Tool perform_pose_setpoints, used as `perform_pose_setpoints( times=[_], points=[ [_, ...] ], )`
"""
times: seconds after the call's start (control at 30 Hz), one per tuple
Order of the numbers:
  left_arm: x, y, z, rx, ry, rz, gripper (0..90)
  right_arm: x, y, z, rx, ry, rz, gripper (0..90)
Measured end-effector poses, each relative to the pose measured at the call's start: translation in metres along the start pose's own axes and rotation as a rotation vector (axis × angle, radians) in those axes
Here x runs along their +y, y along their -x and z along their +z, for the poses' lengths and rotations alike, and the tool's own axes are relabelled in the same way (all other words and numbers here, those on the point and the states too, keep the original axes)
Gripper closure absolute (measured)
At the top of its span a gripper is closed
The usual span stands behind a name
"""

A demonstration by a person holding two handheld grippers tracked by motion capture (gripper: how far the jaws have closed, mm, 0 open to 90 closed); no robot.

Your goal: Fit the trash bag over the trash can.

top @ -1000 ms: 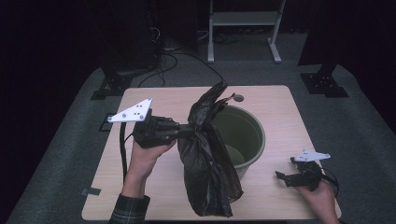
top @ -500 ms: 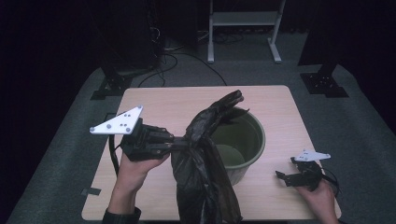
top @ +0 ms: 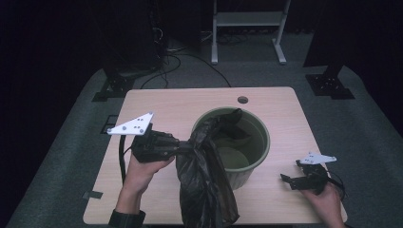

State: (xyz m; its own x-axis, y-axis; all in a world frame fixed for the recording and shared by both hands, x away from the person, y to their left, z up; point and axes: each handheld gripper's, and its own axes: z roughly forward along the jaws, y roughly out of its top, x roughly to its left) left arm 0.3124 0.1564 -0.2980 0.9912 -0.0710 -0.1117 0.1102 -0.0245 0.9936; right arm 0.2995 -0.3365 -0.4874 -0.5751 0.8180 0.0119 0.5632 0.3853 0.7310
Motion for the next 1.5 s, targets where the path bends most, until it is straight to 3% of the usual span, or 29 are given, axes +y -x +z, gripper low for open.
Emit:
perform_pose_setpoints(
  times=[0.27,0.57,0.67,0.8,1.0,1.1,1.13,1.2,1.33,1.43,1.5],
  points=[
    [-0.011,-0.034,0.008,0.054,-0.043,-0.04,87.6,0.0,0.0,0.0,0.003,0.0,-0.002,9.9],
    [-0.004,-0.066,0.02,0.125,-0.094,-0.041,87.4,0.0,0.0,0.0,0.003,0.0,-0.003,9.9],
    [-0.003,-0.076,0.025,0.127,-0.105,-0.045,86.9,0.0,0.0,0.0,0.003,0.0,-0.003,9.9],
    [-0.007,-0.083,0.031,0.134,-0.131,-0.053,84.6,0.0,0.0,0.0,0.002,0.0,-0.004,9.9],
    [-0.011,-0.087,0.035,0.208,-0.165,-0.041,76.8,0.0,0.0,0.0,0.001,0.0,-0.002,9.9],
    [-0.013,-0.091,0.036,0.258,-0.18,-0.038,70.0,0.0,0.0,0.0,0.001,-0.001,-0.001,9.9],
    [-0.013,-0.092,0.036,0.27,-0.184,-0.037,64.1,0.0,0.0,0.0,0.001,-0.001,-0.001,9.9],
    [-0.014,-0.093,0.035,0.279,-0.179,-0.034,60.1,0.0,0.0,0.0,0.001,-0.001,-0.001,9.9],
    [-0.012,-0.09,0.032,0.333,-0.157,-0.031,37.4,0.0,0.0,0.0,0.001,-0.001,-0.001,9.9],
    [-0.01,-0.084,0.027,0.371,-0.136,-0.021,26.6,0.0,0.0,0.0,0.001,-0.001,-0.001,9.9],
    [-0.009,-0.08,0.022,0.384,-0.13,-0.02,23.9,0.0,0.0,0.0,0.001,-0.001,-0.002,9.9]
  ],
)
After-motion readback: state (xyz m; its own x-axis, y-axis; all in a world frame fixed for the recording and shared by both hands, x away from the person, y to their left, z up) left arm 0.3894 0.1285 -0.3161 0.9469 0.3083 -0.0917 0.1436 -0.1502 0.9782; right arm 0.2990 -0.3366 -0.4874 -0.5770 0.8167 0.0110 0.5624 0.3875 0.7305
